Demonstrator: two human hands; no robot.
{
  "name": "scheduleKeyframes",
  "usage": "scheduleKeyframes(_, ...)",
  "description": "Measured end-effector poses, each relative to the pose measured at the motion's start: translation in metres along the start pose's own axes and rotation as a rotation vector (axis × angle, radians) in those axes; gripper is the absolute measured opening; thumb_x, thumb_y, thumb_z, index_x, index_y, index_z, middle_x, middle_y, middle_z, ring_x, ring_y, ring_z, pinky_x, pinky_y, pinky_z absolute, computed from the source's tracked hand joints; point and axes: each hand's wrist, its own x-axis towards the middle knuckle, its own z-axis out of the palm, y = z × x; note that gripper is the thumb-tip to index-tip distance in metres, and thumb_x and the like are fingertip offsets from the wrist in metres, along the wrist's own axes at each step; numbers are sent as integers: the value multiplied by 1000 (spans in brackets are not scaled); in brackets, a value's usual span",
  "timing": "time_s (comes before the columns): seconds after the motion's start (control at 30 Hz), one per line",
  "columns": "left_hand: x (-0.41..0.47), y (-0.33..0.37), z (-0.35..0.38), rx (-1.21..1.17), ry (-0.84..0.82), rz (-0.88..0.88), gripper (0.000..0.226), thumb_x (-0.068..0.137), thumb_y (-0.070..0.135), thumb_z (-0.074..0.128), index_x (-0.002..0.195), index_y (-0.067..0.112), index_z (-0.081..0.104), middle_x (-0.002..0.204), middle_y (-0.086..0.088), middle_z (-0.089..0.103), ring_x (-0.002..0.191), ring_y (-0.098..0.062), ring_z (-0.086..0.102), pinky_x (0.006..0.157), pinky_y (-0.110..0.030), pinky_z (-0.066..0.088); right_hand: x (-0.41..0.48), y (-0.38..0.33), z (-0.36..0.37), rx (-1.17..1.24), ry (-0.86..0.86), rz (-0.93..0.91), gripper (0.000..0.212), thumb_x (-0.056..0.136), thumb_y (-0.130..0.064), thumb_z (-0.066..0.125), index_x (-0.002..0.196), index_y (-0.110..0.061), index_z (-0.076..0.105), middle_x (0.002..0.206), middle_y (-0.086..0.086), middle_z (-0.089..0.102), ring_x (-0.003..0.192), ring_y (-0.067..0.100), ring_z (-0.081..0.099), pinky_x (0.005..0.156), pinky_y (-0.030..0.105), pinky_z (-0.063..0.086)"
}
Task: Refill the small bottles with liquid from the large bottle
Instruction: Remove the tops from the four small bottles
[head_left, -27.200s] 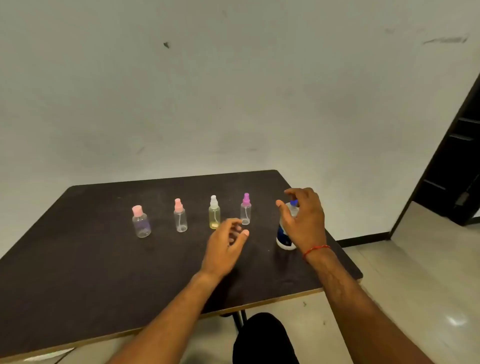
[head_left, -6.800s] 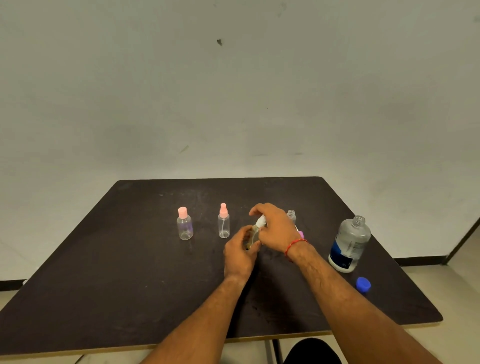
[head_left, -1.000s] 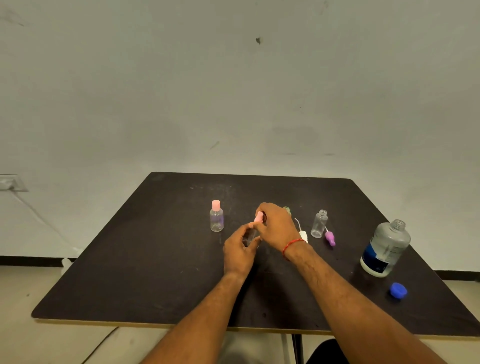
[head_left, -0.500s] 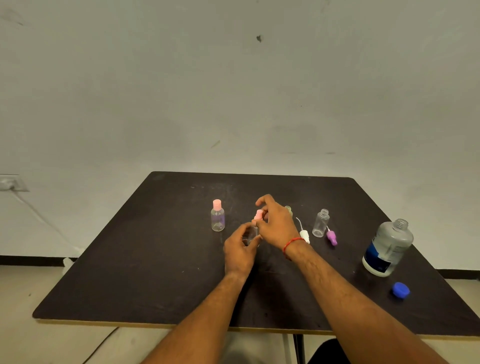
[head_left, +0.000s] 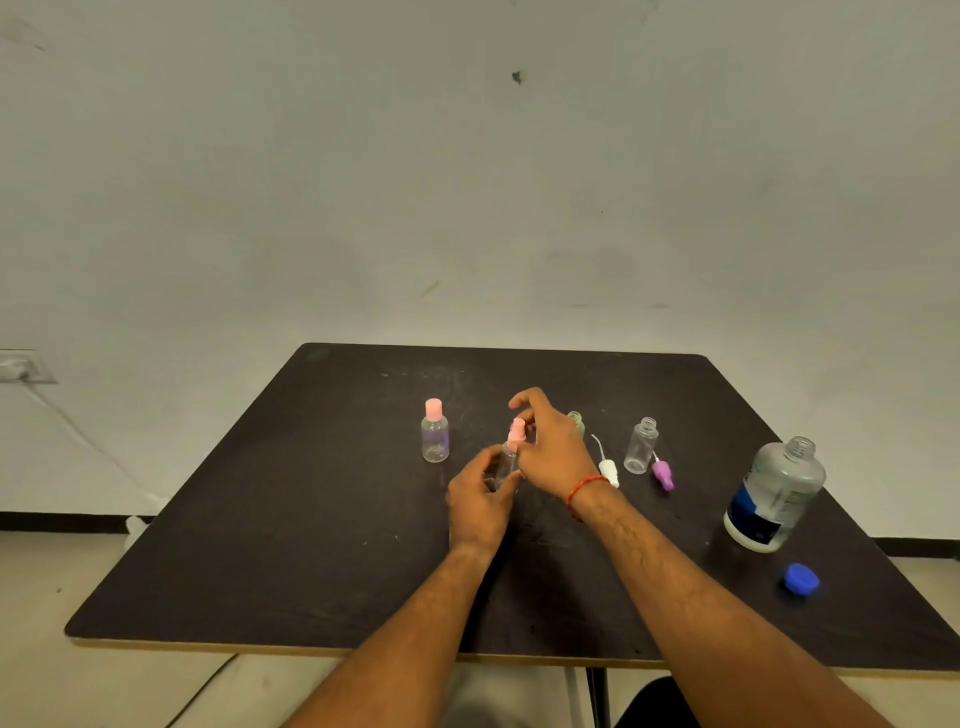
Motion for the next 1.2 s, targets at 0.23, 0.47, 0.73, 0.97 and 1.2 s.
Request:
scheduleKeyframes(0.23,-1,1,-1,-24,3,2,32,89,17,76,114,36,69,101,16,72,96,1,68,83,-17,55,0,2,3,4,52,19,46,83,-16,73,120,-25,47,99,-5,60,92,10,60,81,26,54)
scheduleKeyframes(0.47,0,0,0,5,10,11,29,88,18,77,112,34,69,96,16,72,93,0,67,81,-19,55,-1,2,2,-3,40,-2,39,85,-7,67,115,-25,50,92,-4,60,88,11,61,82,34,57)
scheduleKeyframes(0.73,0,0,0,-25,13,9,30,89,20,76,111,39,68,99,16,72,96,-1,68,86,-22,57,-2,1,3,30,94,8,46,82,-18,74,119,-25,48,98,-6,60,90,10,60,77,23,54)
scheduleKeyframes(0.97,1,-2,0,1,11,-5,26,89,21,77,108,36,69,98,15,71,95,-4,68,86,-25,58,-2,1,2,40,63,-16,38,85,-3,63,116,-22,50,93,-3,62,86,10,62,81,31,57)
scheduleKeyframes(1.2,-1,-2,0,-27,11,-14,30,89,22,76,118,31,70,101,15,72,97,1,68,88,-23,57,-2,5,5,-13,103,5,41,84,-22,71,117,-26,47,102,-7,59,92,10,60,77,25,56)
